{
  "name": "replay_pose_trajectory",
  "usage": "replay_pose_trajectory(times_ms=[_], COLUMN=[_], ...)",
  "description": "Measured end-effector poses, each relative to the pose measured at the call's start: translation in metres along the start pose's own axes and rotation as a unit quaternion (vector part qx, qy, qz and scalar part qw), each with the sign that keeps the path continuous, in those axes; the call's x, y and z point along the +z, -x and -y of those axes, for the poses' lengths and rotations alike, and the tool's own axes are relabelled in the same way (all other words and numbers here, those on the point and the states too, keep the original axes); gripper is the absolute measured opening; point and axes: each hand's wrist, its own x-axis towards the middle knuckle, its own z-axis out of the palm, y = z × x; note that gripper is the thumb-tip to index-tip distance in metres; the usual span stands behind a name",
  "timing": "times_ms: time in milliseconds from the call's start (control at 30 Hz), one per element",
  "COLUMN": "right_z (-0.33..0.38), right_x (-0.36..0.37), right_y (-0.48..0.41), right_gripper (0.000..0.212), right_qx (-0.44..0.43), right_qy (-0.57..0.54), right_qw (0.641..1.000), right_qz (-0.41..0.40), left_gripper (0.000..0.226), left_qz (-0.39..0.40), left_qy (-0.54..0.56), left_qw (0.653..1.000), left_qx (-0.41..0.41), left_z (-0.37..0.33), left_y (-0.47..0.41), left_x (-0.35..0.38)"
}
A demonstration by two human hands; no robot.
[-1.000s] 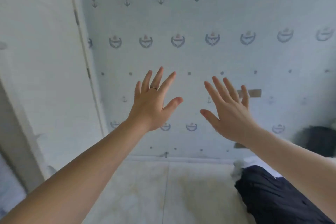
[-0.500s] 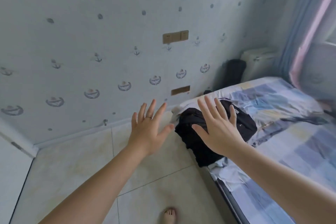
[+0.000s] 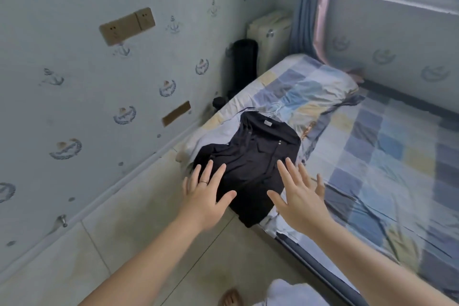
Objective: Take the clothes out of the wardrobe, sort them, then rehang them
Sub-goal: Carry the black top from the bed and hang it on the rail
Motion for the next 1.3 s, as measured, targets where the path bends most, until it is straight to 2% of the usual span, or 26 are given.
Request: replay_pose_trajectory(times_ms=[167, 433, 733, 1133, 1300], right_z=[-0.022, -0.081, -0.140, -0.163, -0.185], right_x=[0.010, 0.001, 0.001, 0.110, 0.188], right_y=[-0.040, -0.147, -0.260, -0.377, -0.445], right_gripper=[0.073, 0.073, 0.072, 0.072, 0.072], right_qx=[0.065, 0.118, 0.122, 0.180, 0.210], right_qy=[-0.014, -0.034, -0.045, -0.039, -0.024], right_qw=[0.997, 0.992, 0.990, 0.969, 0.958], right_qz=[0.028, 0.033, 0.063, 0.165, 0.192], left_gripper=[0.072, 0.070, 0.070, 0.067, 0.065], left_qz=[0.037, 0.087, 0.125, 0.266, 0.257], left_qy=[-0.006, -0.043, -0.085, -0.104, -0.112], left_qw=[0.998, 0.991, 0.986, 0.956, 0.956], left_qx=[0.050, 0.088, 0.074, 0.062, 0.083], left_z=[-0.014, -0.046, -0.061, 0.001, 0.041], left_y=[-0.073, -0.200, -0.332, -0.494, -0.599], left_x=[-0.001, 0.011, 0.024, 0.106, 0.172])
